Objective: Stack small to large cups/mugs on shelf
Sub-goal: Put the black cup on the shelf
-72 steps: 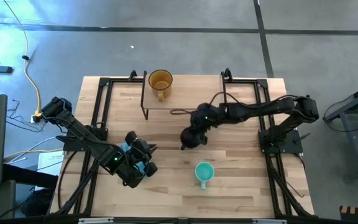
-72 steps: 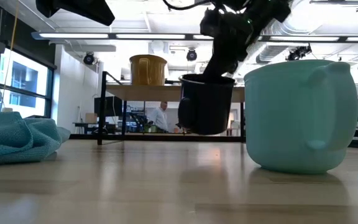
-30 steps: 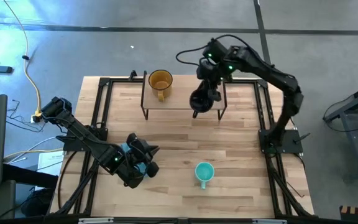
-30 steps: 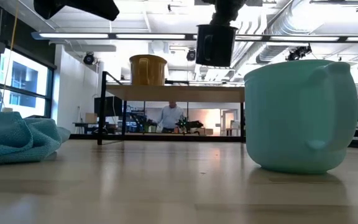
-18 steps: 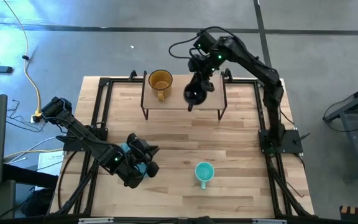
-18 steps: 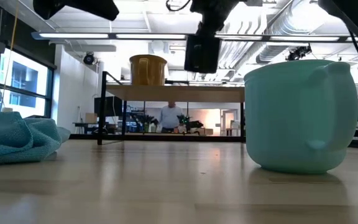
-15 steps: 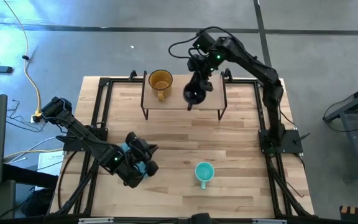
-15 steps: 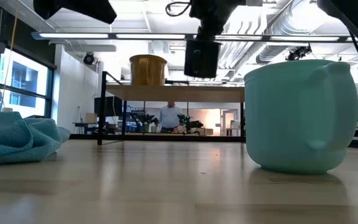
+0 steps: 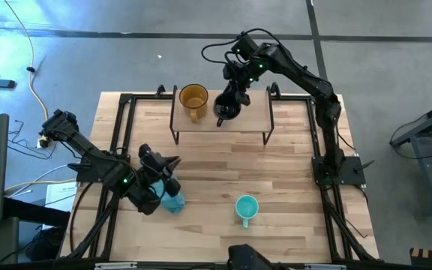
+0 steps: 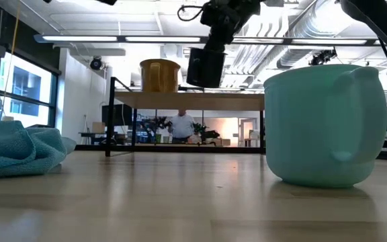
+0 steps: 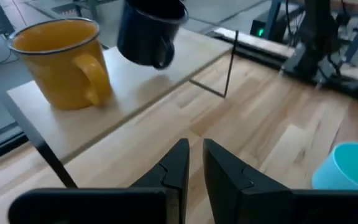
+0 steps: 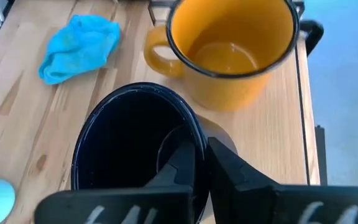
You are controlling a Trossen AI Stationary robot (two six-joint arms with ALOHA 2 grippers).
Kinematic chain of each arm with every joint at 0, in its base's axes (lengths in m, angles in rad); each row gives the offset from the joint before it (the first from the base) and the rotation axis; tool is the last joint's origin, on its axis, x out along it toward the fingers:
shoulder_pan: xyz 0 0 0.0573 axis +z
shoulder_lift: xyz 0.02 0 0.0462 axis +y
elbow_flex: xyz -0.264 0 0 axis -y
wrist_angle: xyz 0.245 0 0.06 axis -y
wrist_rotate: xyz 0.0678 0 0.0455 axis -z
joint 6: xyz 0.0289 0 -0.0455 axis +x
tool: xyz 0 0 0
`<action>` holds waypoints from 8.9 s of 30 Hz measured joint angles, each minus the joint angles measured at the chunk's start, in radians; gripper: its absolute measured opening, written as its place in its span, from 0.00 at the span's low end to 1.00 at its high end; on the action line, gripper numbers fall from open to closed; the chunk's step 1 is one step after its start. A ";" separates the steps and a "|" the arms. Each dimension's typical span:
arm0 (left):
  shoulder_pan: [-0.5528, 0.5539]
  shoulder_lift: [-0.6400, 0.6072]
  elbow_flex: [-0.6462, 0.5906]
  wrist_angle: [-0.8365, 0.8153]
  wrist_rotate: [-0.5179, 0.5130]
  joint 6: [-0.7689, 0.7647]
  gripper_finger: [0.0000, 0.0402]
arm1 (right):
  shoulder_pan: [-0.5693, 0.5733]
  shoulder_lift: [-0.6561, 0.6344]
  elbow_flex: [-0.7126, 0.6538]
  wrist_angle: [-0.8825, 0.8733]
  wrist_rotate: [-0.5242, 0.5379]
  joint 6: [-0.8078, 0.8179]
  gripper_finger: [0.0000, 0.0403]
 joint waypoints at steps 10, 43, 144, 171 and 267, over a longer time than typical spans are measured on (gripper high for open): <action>0.019 -0.016 0.000 0.059 -0.051 -0.007 0.09 | -0.002 0.007 0.000 -0.023 0.007 -0.047 0.00; 0.018 -0.015 0.000 0.103 -0.039 0.030 0.09 | -0.004 0.051 -0.001 0.015 0.035 -0.037 0.00; 0.018 -0.014 0.000 0.096 0.037 0.067 0.09 | 0.006 0.099 0.060 -0.002 0.175 0.025 0.01; 0.017 -0.014 0.000 0.106 0.048 0.055 0.09 | 0.012 0.112 0.060 0.006 0.120 -0.116 0.00; 0.017 -0.014 0.000 0.110 0.078 0.059 0.09 | -0.001 0.127 0.056 0.046 0.168 -0.150 0.11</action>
